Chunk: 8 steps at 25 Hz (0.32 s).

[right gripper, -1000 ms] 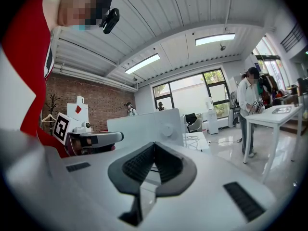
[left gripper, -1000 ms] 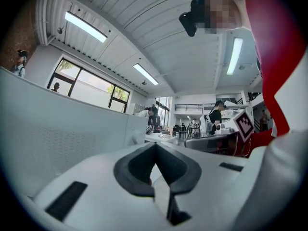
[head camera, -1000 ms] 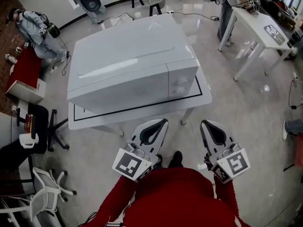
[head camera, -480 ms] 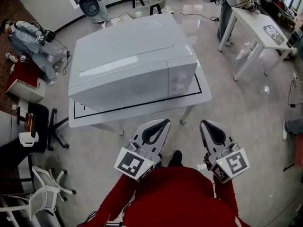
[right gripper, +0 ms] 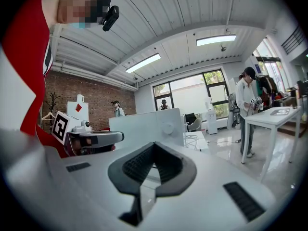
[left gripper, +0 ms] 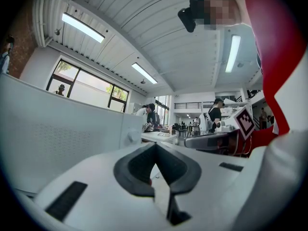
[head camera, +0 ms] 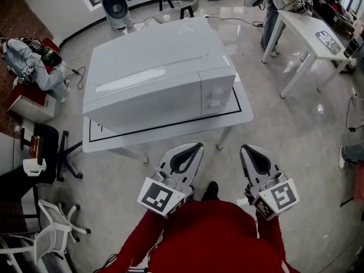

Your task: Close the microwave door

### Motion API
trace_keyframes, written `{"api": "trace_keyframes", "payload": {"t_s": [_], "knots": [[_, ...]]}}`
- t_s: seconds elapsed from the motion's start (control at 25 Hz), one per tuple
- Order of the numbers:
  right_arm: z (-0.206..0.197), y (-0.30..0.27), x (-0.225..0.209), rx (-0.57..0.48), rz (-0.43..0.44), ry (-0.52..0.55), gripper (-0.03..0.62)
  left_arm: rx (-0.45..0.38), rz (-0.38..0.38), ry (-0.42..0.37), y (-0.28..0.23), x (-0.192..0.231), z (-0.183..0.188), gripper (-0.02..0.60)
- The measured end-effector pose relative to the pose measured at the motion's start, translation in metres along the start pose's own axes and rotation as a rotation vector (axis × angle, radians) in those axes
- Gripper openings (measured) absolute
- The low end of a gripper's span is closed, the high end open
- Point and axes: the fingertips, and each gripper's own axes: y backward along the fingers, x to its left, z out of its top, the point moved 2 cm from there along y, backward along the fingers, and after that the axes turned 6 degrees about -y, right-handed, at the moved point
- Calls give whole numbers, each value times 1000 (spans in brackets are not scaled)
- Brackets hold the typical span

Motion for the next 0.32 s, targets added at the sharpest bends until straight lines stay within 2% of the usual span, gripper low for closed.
{"api": "trace_keyframes", "payload": {"t_s": [0.12,0.32], "knots": [[-1,1,1,7,3,6,12,-31,2,18,-2,-2,6,9],[-1,4,1,-1,-3,-2,12,-2,1,11,0,-4,-1,9]]}}
